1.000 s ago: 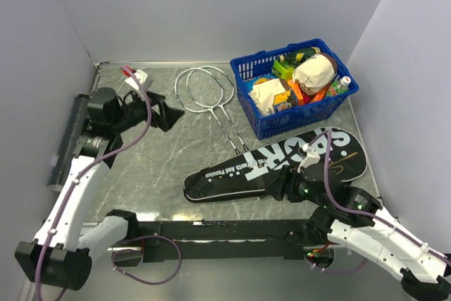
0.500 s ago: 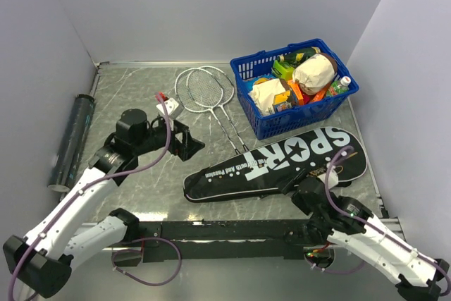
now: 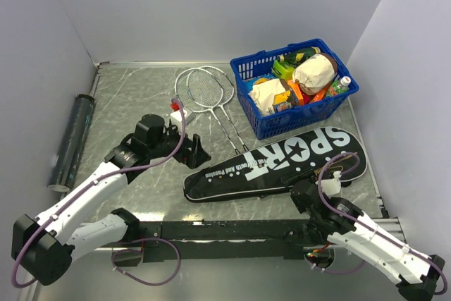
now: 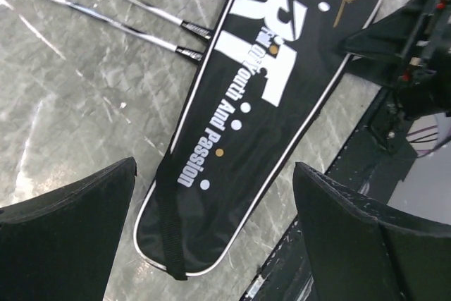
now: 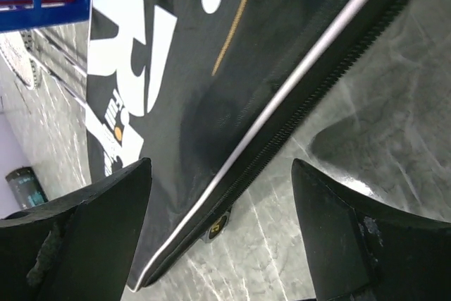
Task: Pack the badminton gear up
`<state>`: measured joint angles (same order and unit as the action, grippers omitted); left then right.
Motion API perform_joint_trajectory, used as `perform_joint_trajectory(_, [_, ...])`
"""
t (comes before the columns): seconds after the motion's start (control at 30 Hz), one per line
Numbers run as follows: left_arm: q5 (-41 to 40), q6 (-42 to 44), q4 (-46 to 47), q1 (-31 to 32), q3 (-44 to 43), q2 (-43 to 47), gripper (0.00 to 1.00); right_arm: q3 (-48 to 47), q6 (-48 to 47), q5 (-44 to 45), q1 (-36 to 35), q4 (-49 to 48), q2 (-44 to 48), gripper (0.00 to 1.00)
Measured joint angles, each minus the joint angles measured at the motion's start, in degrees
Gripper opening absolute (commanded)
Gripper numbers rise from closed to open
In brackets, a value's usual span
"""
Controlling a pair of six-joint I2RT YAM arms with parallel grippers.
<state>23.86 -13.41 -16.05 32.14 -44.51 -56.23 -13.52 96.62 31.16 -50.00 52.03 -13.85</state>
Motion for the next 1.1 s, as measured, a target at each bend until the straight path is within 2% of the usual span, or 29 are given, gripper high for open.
perform_joint_trajectory(0.17, [-2.5,0.0,-1.2,0.6,-0.2,-0.2,0.96,-6.0,-6.4,-0.7,0.0,0.0,-7.2,0.86])
perform_joint_trajectory(0.27, [-3.6,0.0,-1.1,0.6,-0.2,1.0,0.96,-15.9,-13.6,-2.3,0.0,1.3,-16.0,0.87])
perform_joint_trajectory(0.43, [-5.4,0.0,-1.0,0.7,-0.2,3.3,0.96,-37.9,-29.9,-4.2,0.0,2.6,-37.5,0.88])
perform_joint_trajectory(0.53, [-6.0,0.0,-1.0,0.7,-0.2,3.4,0.97,-44.2,-37.5,-3.7,0.0,1.6,-46.5,0.89])
perform_joint_trajectory(0.73, [-7.5,0.0,-1.0,0.7,-0.2,3.6,0.96,-46.5,-50.3,-0.8,-0.1,-4.8,-58.6,0.89])
perform_joint_trajectory(0.87, [-7.9,0.0,-1.0,0.8,-0.2,4.2,0.96,-49.3,-56.7,5.1,-0.1,-8.1,-65.1,0.89])
perform_joint_trajectory(0.97, [-7.9,0.0,-1.0,0.8,-0.2,4.2,0.97,-51.8,-59.4,9.9,-0.1,-10.8,-69.7,0.89])
perform_joint_trajectory(1.1, [-7.9,0.0,-1.0,0.8,-0.2,4.2,0.96,-55.0,-58.6,16.5,-0.1,-10.6,-75.5,0.89])
